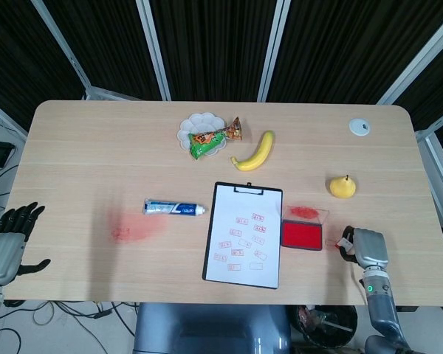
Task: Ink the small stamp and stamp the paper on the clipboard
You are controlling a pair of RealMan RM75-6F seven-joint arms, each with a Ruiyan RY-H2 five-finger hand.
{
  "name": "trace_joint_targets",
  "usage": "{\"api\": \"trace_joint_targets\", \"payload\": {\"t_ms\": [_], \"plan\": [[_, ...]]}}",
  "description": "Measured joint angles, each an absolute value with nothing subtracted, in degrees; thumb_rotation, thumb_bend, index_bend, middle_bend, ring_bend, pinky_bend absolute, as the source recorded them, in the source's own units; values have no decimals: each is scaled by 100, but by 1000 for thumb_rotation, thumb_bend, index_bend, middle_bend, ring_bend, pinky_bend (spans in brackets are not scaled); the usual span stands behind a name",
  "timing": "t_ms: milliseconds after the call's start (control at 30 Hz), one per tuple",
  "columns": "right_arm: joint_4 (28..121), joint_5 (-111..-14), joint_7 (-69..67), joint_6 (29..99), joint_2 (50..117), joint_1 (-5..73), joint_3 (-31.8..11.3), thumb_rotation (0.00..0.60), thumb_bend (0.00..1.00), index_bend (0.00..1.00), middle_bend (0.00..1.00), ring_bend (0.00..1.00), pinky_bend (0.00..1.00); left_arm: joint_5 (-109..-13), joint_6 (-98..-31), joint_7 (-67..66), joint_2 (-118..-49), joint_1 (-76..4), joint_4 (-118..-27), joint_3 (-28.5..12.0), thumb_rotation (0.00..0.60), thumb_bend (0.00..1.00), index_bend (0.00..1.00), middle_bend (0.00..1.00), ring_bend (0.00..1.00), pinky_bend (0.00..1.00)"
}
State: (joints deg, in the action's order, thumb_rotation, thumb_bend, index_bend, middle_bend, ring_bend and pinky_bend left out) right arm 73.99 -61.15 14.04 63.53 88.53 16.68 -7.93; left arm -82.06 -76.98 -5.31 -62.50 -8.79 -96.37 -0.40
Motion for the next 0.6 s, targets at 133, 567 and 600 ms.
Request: {"api": "trace_joint_targets", "payload": {"t_ms": [133,567,600], "plan": [[7423,-6066,1448,6342,8846,1666,-808,600,401,753,578,685,725,-8203,-7698,-537,-6248,-878,-9639,-41,600,18,0,0,0,0],[7475,-5832,1588,6280,8814,1660,-857,600,303,705,543,653,725,-8199,-7704,-522,-6243,-870,-9648,-47,600,18,0,0,0,0],[7473,-5819,1594,6275,8812,1660,-863,600,300,703,541,651,725,-8201,-7706,-523,-6242,-870,-9649,-47,600,18,0,0,0,0]]}}
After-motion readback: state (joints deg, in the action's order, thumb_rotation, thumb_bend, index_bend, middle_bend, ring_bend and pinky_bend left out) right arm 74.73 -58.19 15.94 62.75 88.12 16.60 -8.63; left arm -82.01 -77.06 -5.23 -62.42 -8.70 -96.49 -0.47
